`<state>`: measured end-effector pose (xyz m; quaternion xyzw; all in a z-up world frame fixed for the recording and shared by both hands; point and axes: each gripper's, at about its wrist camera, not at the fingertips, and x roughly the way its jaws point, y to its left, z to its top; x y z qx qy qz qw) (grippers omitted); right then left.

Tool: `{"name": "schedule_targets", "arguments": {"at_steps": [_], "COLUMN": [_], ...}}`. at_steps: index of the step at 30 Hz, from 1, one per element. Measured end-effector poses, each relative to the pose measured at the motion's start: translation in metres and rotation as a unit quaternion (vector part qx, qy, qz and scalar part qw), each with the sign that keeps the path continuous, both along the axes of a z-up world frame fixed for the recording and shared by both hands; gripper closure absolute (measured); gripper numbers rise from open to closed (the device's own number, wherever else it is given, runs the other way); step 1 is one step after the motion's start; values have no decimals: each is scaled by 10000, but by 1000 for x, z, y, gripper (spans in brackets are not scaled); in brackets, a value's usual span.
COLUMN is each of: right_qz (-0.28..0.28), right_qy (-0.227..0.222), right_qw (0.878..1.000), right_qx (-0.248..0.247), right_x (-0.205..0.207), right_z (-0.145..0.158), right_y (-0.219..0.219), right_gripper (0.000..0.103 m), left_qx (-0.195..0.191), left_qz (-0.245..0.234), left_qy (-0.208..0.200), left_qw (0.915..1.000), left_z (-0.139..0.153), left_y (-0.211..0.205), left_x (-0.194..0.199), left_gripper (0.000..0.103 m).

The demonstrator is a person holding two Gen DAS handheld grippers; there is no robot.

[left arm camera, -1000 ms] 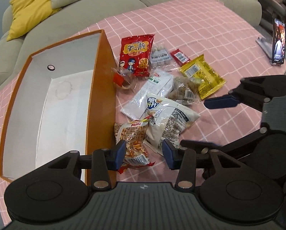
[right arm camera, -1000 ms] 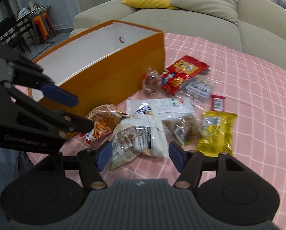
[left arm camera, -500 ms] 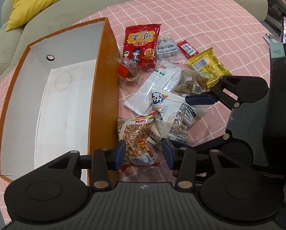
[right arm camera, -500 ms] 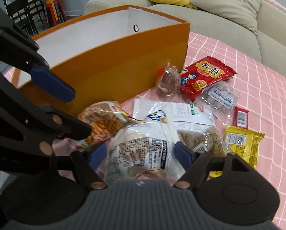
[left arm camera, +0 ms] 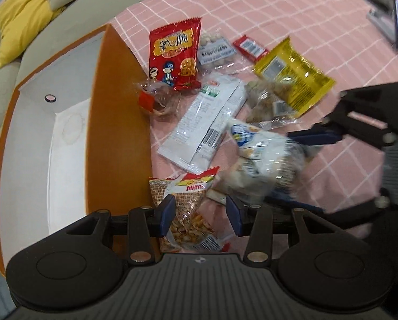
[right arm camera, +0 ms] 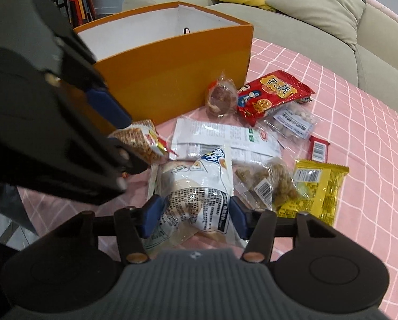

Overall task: Organize snacks
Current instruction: 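Grasp the Mimi snack bag with the left gripper while the right grasps the white bread bag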

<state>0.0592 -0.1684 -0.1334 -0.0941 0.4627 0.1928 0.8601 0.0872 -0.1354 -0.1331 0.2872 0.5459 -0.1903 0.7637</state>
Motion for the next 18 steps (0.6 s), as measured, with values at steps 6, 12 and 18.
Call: {"name": "schedule_targets", "arguments": {"at_steps": [6,12,18], "right_qz": [54,44,-45], "right_qy": [0,-12,47], "right_qw": [10000,10000,10000], "right_qx": [-16,-26,31], "right_x": [-4,-4,-3], "right_z": [0,-1,1], "right_y": [-5,-5,-5], "right_gripper": [49,49,50], "left_qx": [660,1004,764], "left_qz": [-237,-391,-241], "left_qy": [-230,-412,-516], "left_qw": [9973,9933,9954], "left_z": [-23,-37,-31], "left_y": [-12,-17,-11], "left_x": [0,0,0], "left_gripper": [49,65,73]}}
